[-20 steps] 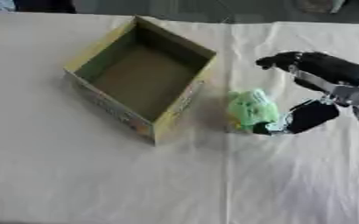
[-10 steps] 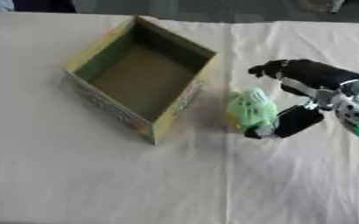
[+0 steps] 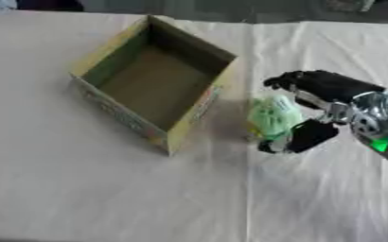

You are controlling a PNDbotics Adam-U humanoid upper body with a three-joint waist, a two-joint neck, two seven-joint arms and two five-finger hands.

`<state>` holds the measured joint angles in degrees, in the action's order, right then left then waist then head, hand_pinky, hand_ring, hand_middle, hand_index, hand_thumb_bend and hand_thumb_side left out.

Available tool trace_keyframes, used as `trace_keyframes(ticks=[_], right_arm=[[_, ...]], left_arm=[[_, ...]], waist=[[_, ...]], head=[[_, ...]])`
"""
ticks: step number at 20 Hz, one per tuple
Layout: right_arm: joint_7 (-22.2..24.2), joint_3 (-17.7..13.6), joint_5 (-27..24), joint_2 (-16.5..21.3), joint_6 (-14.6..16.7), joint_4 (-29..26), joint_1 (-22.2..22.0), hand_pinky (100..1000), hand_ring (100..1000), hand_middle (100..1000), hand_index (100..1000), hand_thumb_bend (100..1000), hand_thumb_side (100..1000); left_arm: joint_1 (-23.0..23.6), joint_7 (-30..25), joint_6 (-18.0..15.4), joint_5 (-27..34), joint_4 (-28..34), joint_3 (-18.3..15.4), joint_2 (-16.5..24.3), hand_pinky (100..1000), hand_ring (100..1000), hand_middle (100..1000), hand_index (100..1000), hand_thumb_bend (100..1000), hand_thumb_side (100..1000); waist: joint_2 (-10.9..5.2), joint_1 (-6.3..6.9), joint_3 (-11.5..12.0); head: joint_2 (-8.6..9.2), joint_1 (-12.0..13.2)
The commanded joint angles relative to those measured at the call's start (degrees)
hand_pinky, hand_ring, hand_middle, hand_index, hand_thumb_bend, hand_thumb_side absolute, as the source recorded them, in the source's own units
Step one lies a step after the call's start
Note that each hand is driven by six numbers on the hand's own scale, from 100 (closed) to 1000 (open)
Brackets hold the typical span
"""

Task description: Pick up objects on the table and place them in the box.

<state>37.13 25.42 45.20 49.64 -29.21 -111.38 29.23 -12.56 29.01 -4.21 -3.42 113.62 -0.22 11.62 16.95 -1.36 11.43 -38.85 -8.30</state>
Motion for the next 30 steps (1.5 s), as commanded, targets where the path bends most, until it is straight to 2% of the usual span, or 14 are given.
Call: trace_keyframes(ticks=[1, 16, 22, 24, 29, 30], right_arm=[[0.4, 0.0, 1.8, 0.4, -0.8, 2.2, 1.1, 908, 947, 877, 1000, 565, 531], [-1.1, 1.1, 3.6, -1.9, 0.8, 10.8, 2.4, 905, 942, 856, 1000, 560, 508], [-3.5, 1.2, 1.9, -2.7, 0.3, 11.1, 2.8, 893, 918, 738, 905, 552, 511], [-5.1, 1.1, 1.3, -2.7, -0.4, 10.7, 2.7, 889, 910, 710, 864, 525, 508], [-7.8, 0.9, -0.5, -2.3, -1.8, 9.1, 2.4, 882, 889, 672, 820, 338, 449], [-8.2, 0.7, -0.8, -2.2, -2.1, 8.5, 2.3, 882, 888, 672, 819, 324, 441]], left_arm=[[-0.3, -0.2, 0.0, 0.0, 1.0, 0.2, 0.4, 305, 599, 683, 769, 100, 722], [-0.1, -0.4, 0.2, 0.0, 1.0, 0.3, 0.1, 304, 600, 685, 769, 100, 722], [-0.1, -0.4, 0.3, 0.0, 1.0, 0.3, 0.0, 304, 600, 685, 769, 100, 722], [-0.1, -0.4, 0.3, 0.0, 1.0, 0.3, 0.0, 304, 600, 686, 769, 100, 722], [-0.1, -0.6, 0.5, -0.1, 1.0, 0.3, 0.0, 303, 601, 687, 770, 100, 724], [-0.1, -0.6, 0.5, -0.1, 1.0, 0.3, 0.0, 303, 601, 687, 770, 100, 724]], waist=[[-0.7, 0.12, 0.1], [-0.24, 0.17, 0.2], [-0.18, 0.12, 0.3], [-0.19, 0.1, 0.3], [-0.23, 0.09, 0.2], [-0.23, 0.1, 0.2]], head=[[0.66, -0.2], [1.06, -0.4], [1.06, -0.2], [1.03, -0.1], [1.07, 0.0], [1.05, 0.0]])
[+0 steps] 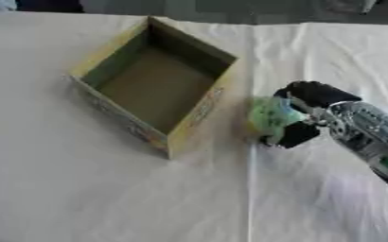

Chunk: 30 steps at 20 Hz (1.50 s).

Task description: Pick up objects on the table and place them in the box.

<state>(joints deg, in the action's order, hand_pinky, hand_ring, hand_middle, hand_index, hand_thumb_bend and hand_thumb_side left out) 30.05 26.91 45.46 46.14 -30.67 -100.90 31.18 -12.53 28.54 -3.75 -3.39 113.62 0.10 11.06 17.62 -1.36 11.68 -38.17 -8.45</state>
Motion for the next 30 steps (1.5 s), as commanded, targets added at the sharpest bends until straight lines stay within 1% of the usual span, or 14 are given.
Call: trace_keyframes(ticks=[1, 2, 4, 6, 7, 11, 15, 19, 22, 25, 28, 29, 30], right_arm=[[-1.5, -1.0, -1.3, 1.5, -0.9, -2.5, 0.2, 882, 887, 671, 817, 288, 419], [-1.7, -1.2, -1.6, 1.7, -1.2, -3.1, 0.1, 882, 887, 671, 818, 278, 412], [-2.0, -1.8, -2.0, 2.0, -1.6, -4.4, -0.2, 882, 887, 676, 823, 232, 363], [-2.2, -2.7, -2.4, 2.4, -2.2, -6.1, -0.5, 882, 887, 681, 830, 163, 278], [-2.4, -3.2, -2.7, 2.5, -2.6, -7.0, -0.7, 881, 886, 680, 832, 114, 230], [-2.8, -5.1, -3.7, 2.6, -3.9, -10.3, -0.8, 880, 885, 675, 830, 100, 230], [-3.1, -6.8, -4.0, 2.8, -4.9, -13.2, 0.6, 882, 885, 679, 832, 100, 237], [-3.9, -8.1, -3.9, 3.0, -4.1, -13.7, 4.2, 885, 884, 682, 831, 100, 257], [-3.9, -8.6, -3.6, 2.5, -3.5, -13.7, 8.3, 885, 881, 681, 830, 100, 272], [-2.7, -8.3, -2.9, 0.7, -3.3, -13.7, 12.6, 886, 883, 685, 834, 100, 281], [-0.8, -7.8, -1.6, -2.3, -3.8, -12.2, 16.9, 889, 885, 687, 838, 100, 293], [-0.3, -7.5, -1.2, -3.5, -3.9, -11.2, 18.4, 890, 886, 687, 838, 100, 447], [0.0, -7.3, -0.7, -4.8, -3.8, -10.0, 20.0, 891, 886, 686, 839, 100, 295]], left_arm=[[-0.1, -0.2, 0.1, -0.1, 1.0, -0.1, 0.6, 303, 601, 688, 770, 100, 723], [-0.1, -0.2, 0.1, -0.1, 1.0, -0.1, 0.6, 303, 601, 688, 770, 100, 723], [-0.1, -0.2, 0.1, -0.2, 1.0, -0.1, 0.6, 303, 601, 688, 770, 100, 723], [-0.1, -0.2, 0.1, -0.2, 1.0, -0.1, 0.6, 303, 601, 689, 770, 100, 723], [-0.1, -0.3, 0.1, -0.2, 1.0, -0.1, 0.6, 303, 601, 689, 771, 100, 723], [0.0, -0.3, 0.2, -0.2, 1.0, -0.1, 0.6, 303, 602, 689, 770, 100, 725], [0.0, -0.4, 0.2, -0.2, 1.0, -0.1, 0.6, 303, 601, 689, 770, 100, 723], [-0.1, -0.4, 0.1, -0.2, 1.0, -0.1, 0.7, 303, 601, 689, 770, 100, 722], [-0.2, -0.5, 0.1, -0.2, 1.0, -0.1, 0.8, 303, 602, 690, 770, 100, 723], [-0.2, -0.6, 0.2, -0.2, 1.0, 0.0, 0.8, 304, 602, 690, 770, 100, 722], [-0.4, -0.7, 0.2, -0.1, 1.0, 0.2, 0.7, 303, 602, 690, 770, 100, 722], [-0.4, -0.8, 0.2, -0.1, 1.0, 0.2, 0.7, 303, 602, 690, 770, 100, 722], [-0.5, -0.8, 0.2, 0.0, 1.0, 0.2, 0.7, 303, 602, 690, 770, 100, 722]], waist=[[-0.9, 0.11, -0.1], [-0.9, 0.11, -0.1], [-0.92, 0.11, -0.2], [-0.96, 0.08, -0.3], [-0.98, 0.06, -0.3], [-1.08, 0.08, -0.4], [-1.13, 0.16, -0.4], [-1.15, 0.13, -0.4], [-1.22, 0.02, -0.2], [-1.25, -0.05, 0.0], [-1.15, 0.07, 0.4], [-1.1, 0.09, 0.5], [-1.03, 0.11, 0.7]], head=[[0.37, 0.1], [0.4, 0.1], [0.42, 0.2], [0.45, 0.3], [0.49, 0.3], [0.63, 0.4], [0.71, 0.5], [0.68, 0.3], [0.56, 0.0], [0.6, -0.3], [0.66, -0.6], [0.67, -0.8], [0.74, -1.0]])
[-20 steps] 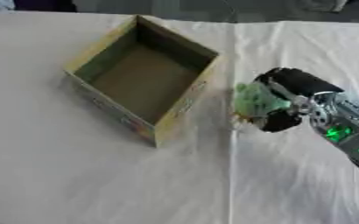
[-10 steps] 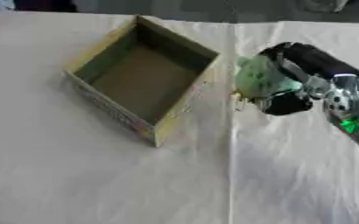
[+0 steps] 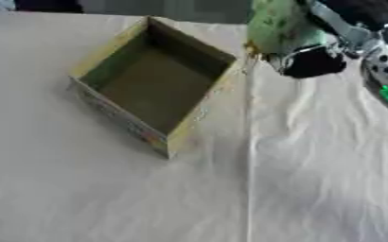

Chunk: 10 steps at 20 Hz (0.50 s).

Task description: Pick up objects on the table and place them in the box.

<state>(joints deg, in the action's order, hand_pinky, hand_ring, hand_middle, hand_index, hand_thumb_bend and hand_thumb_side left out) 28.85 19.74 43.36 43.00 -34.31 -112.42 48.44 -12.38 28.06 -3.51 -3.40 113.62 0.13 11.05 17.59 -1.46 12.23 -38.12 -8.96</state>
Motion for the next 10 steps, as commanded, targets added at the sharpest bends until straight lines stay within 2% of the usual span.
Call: trace_keyframes(ticks=[1, 10], right_arm=[[1.3, 0.1, 1.9, -2.8, -0.1, 2.8, 4.2, 892, 886, 686, 839, 100, 298], [-0.2, 2.7, 8.6, -14.5, 3.3, 18.5, 14.7, 894, 886, 689, 839, 100, 315]], left_arm=[[-0.7, -0.3, -0.1, 0.0, 1.0, 0.2, 0.7, 303, 602, 691, 770, 100, 722], [-1.5, -0.8, -0.3, 0.4, 1.0, 0.7, 0.5, 303, 602, 692, 770, 100, 721]], waist=[[-0.93, 0.2, 0.3], [-0.25, 0.07, 1.6]], head=[[0.77, -0.7], [1.13, -2.2]])
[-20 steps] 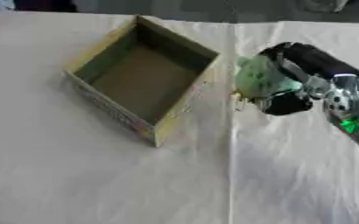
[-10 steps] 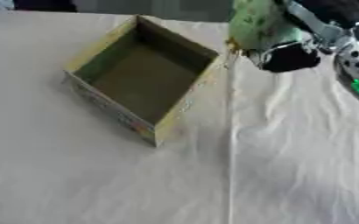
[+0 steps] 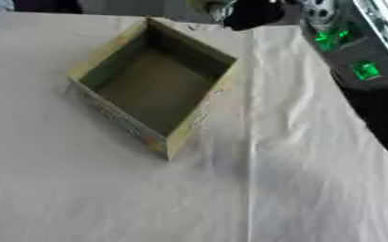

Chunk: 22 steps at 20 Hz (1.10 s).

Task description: Pick up objects on the table and place them in the box.

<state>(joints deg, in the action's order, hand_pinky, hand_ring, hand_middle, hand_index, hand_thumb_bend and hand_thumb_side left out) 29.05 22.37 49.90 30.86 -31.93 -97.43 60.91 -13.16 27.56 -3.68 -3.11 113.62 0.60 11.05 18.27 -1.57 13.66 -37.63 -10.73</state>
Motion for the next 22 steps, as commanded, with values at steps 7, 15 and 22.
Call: trace_keyframes(ticks=[7, 15, 22], right_arm=[[-4.0, 0.4, 6.1, -11.9, 2.6, 15.3, 5.2, 894, 888, 690, 842, 100, 312], [-10.8, -0.9, 9.4, -19.7, 2.7, 26.2, 3.6, 892, 891, 691, 847, 100, 308], [-14.4, -1.2, 10.0, -22.8, 2.9, 32.2, 2.0, 889, 893, 699, 849, 100, 307]], left_arm=[[-1.3, -0.8, -0.3, 0.5, 1.0, 0.7, 0.1, 304, 602, 693, 770, 100, 722], [-1.6, -1.1, -0.2, 0.9, 1.0, 1.0, -0.4, 304, 603, 694, 769, 100, 724], [-1.6, -1.3, -0.2, 1.0, 1.0, 1.2, -0.6, 303, 603, 695, 769, 100, 725]], waist=[[-0.76, 0.15, 1.1], [-0.41, 0.09, 1.9], [0.07, 0.12, 2.3]], head=[[0.98, -1.8], [1.4, -2.3], [1.32, -2.5]])
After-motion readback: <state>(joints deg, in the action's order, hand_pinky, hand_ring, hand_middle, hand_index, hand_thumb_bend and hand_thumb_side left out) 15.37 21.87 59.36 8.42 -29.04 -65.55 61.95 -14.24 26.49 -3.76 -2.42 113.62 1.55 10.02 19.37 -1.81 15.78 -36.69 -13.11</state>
